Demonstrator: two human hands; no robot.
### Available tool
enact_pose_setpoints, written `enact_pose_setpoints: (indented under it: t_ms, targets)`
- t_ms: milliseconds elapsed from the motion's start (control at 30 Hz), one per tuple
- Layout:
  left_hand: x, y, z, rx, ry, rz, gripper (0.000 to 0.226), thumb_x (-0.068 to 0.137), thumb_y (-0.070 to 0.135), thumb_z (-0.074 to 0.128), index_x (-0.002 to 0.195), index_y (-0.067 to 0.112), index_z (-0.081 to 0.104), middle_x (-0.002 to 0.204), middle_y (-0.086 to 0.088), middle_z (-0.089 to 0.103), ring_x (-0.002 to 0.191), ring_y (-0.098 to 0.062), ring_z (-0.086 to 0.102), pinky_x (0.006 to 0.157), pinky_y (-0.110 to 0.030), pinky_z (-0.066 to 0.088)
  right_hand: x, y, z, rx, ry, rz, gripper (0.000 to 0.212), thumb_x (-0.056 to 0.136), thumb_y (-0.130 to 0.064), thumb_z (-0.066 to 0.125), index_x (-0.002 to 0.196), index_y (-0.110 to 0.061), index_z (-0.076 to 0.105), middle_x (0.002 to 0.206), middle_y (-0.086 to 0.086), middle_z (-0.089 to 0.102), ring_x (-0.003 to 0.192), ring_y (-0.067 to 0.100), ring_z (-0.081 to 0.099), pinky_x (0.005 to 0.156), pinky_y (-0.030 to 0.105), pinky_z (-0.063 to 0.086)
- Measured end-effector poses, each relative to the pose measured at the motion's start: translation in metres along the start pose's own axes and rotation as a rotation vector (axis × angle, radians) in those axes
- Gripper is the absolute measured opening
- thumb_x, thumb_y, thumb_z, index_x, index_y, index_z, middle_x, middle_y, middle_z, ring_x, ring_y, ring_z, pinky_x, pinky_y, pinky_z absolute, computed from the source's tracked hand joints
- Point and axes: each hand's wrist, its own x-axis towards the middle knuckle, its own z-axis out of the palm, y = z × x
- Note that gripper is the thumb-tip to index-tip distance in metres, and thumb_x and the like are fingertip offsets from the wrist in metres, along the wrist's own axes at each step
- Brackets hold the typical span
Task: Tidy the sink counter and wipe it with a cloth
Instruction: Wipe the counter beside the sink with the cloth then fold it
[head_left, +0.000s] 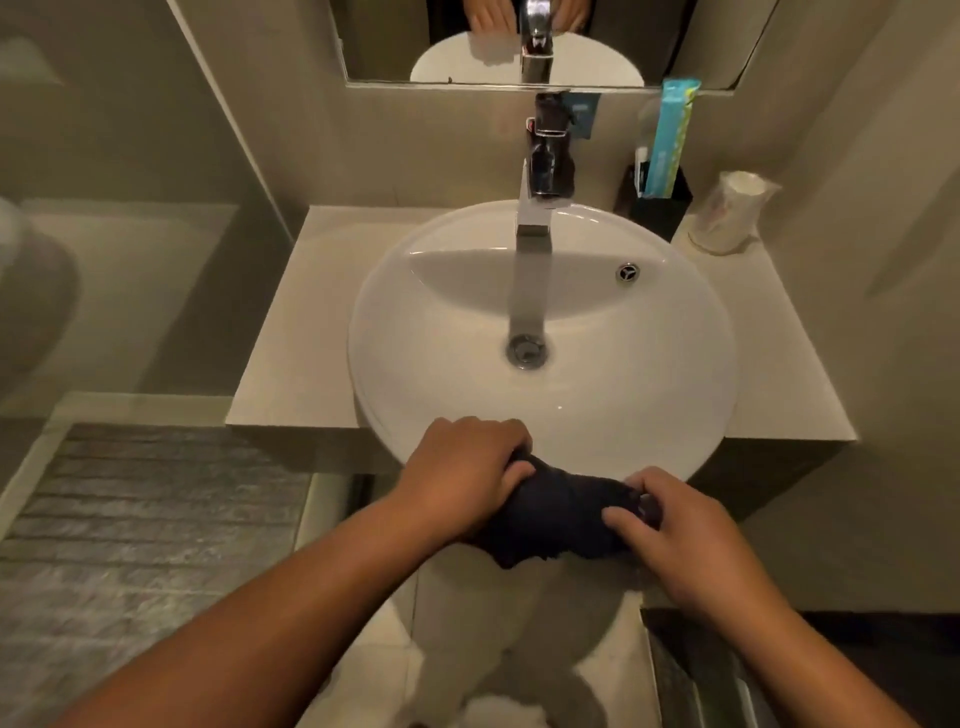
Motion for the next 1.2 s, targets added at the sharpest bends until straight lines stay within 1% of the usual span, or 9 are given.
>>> enact_pose_setpoints:
  t_ms: [100, 300, 433, 533, 633, 733, 833, 933, 1200]
  targets:
    - [0.020, -0.008, -0.009, -0.019, -0.008, -0.031, 0.021, 0.097, 0.040, 0.045, 0.106, 0.027, 0.059, 0.103, 0.006, 0.068, 0.092, -0.016, 0.060, 0.086, -0.034, 0.043, 0.019, -0.011, -0.018, -0.041, 0.030, -0.045, 0.005, 0.092, -0.034, 0.059, 0.094, -0.032, 0.055, 0.086, -0.010, 0.065, 0.075, 0.002, 0.058, 0.059, 0.018, 0.040]
    - [0.031, -0.014, 0.003, 0.023, -0.131, -0.136, 0.025, 0.097, 0.042, 0.046, 0.114, 0.027, 0.056, 0.110, 0.002, 0.067, 0.098, -0.018, 0.061, 0.093, -0.035, 0.043, 0.060, -0.020, -0.018, -0.352, -0.109, 0.044, 0.040, 0.093, -0.044, 0.053, 0.131, -0.031, 0.047, 0.121, -0.001, 0.064, 0.105, 0.019, 0.062, 0.085, 0.034, 0.052]
    - [0.022, -0.012, 0.005, 0.086, -0.083, -0.123, 0.044, 0.095, 0.050, 0.045, 0.133, 0.029, 0.049, 0.139, 0.003, 0.051, 0.123, -0.019, 0.047, 0.103, -0.036, 0.035, 0.055, -0.016, -0.016, -0.391, -0.057, -0.049, 0.054, 0.090, -0.055, 0.052, 0.139, -0.032, 0.042, 0.144, -0.003, 0.047, 0.128, 0.018, 0.047, 0.103, 0.034, 0.040]
    - [-0.001, -0.006, 0.004, 0.096, -0.066, 0.074, 0.060, 0.091, 0.063, 0.037, 0.139, 0.027, 0.043, 0.149, 0.002, 0.041, 0.134, -0.018, 0.037, 0.109, -0.038, 0.028, 0.040, -0.016, -0.012, -0.452, -0.116, -0.262, 0.057, 0.089, -0.062, 0.045, 0.138, -0.033, 0.041, 0.145, -0.007, 0.044, 0.131, 0.016, 0.040, 0.110, 0.036, 0.032]
    - [-0.020, -0.007, 0.011, 0.148, -0.120, 0.236, 0.065, 0.087, 0.067, 0.036, 0.133, 0.022, 0.048, 0.133, 0.000, 0.056, 0.117, -0.020, 0.052, 0.098, -0.040, 0.041, 0.034, -0.015, -0.006, -0.477, -0.214, -0.369, 0.051, 0.088, -0.064, 0.041, 0.131, -0.036, 0.044, 0.127, -0.011, 0.054, 0.119, 0.012, 0.046, 0.112, 0.039, 0.028]
    - [-0.027, -0.012, 0.023, 0.198, -0.078, 0.241, 0.057, 0.084, 0.061, 0.042, 0.124, 0.022, 0.053, 0.121, 0.002, 0.063, 0.106, -0.019, 0.060, 0.087, -0.038, 0.049, 0.036, -0.011, -0.003, -0.520, -0.327, -0.389, 0.063, 0.086, -0.066, 0.044, 0.141, -0.038, 0.036, 0.145, -0.013, 0.044, 0.135, 0.010, 0.035, 0.120, 0.044, 0.008]
    - [-0.032, -0.010, 0.031, 0.206, 0.011, 0.204, 0.050, 0.078, 0.057, 0.056, 0.114, 0.023, 0.056, 0.112, 0.004, 0.066, 0.098, -0.016, 0.062, 0.081, -0.035, 0.051, 0.037, -0.006, -0.002, -0.558, -0.300, -0.439, 0.059, 0.089, -0.060, 0.047, 0.143, -0.039, 0.035, 0.151, -0.014, 0.038, 0.139, 0.009, 0.031, 0.119, 0.042, 0.003]
    - [-0.036, -0.005, 0.038, 0.226, 0.089, 0.168, 0.048, 0.073, 0.057, 0.065, 0.107, 0.023, 0.059, 0.104, 0.005, 0.066, 0.094, -0.015, 0.061, 0.080, -0.033, 0.050, 0.036, -0.003, 0.000, -0.568, -0.285, -0.464, 0.056, 0.091, -0.055, 0.049, 0.142, -0.039, 0.037, 0.151, -0.013, 0.039, 0.140, 0.009, 0.031, 0.119, 0.040, 0.002]
    - [-0.039, -0.001, 0.037, 0.252, 0.075, 0.124, 0.051, 0.079, 0.062, 0.058, 0.111, 0.022, 0.057, 0.107, 0.003, 0.065, 0.097, -0.016, 0.060, 0.087, -0.036, 0.048, 0.033, -0.003, 0.000, -0.545, -0.272, -0.461, 0.058, 0.089, -0.056, 0.050, 0.143, -0.039, 0.034, 0.152, -0.011, 0.038, 0.143, 0.012, 0.026, 0.120, 0.041, 0.005]
